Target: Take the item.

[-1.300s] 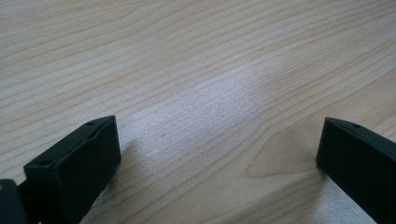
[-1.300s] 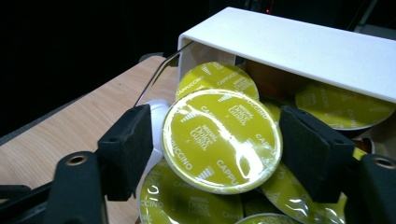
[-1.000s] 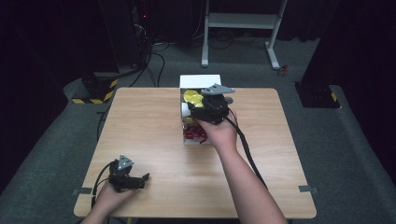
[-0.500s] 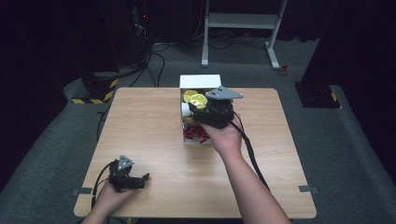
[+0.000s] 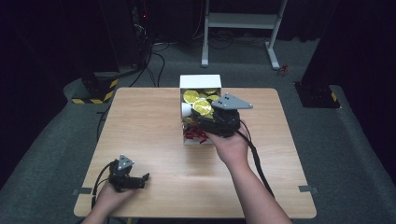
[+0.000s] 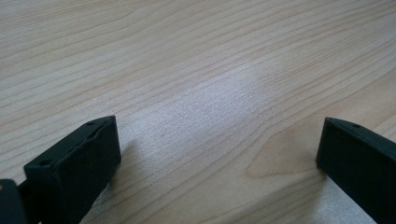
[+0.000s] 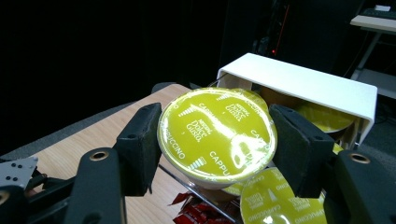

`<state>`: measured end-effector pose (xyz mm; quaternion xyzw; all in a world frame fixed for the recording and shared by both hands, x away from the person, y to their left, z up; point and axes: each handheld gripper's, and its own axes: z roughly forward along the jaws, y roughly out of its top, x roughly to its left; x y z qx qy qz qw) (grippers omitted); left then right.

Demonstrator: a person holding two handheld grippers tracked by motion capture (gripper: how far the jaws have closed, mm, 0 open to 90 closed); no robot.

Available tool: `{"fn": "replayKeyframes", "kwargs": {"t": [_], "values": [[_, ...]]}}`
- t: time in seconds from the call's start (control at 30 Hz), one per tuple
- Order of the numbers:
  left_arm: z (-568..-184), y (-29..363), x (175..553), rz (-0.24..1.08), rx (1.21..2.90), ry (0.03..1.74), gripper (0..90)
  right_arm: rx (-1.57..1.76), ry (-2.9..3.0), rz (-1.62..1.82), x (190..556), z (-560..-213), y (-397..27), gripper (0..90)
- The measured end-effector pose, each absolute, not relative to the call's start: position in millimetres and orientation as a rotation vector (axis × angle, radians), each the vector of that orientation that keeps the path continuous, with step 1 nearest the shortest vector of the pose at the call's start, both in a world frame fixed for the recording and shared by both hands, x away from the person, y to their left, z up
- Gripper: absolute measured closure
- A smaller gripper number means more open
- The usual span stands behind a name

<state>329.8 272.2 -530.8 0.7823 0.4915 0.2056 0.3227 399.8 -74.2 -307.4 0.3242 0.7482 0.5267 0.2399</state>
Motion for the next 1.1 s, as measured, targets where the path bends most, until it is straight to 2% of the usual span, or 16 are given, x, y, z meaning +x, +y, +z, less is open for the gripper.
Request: {"fn": "replayKeyframes", "kwargs": {"t": [1.1], "values": [[-530, 272, 332, 0.533, 2.063, 1.282, 0.2, 0.923, 2.015, 1.395, 373, -329, -121, 38.0]]}}
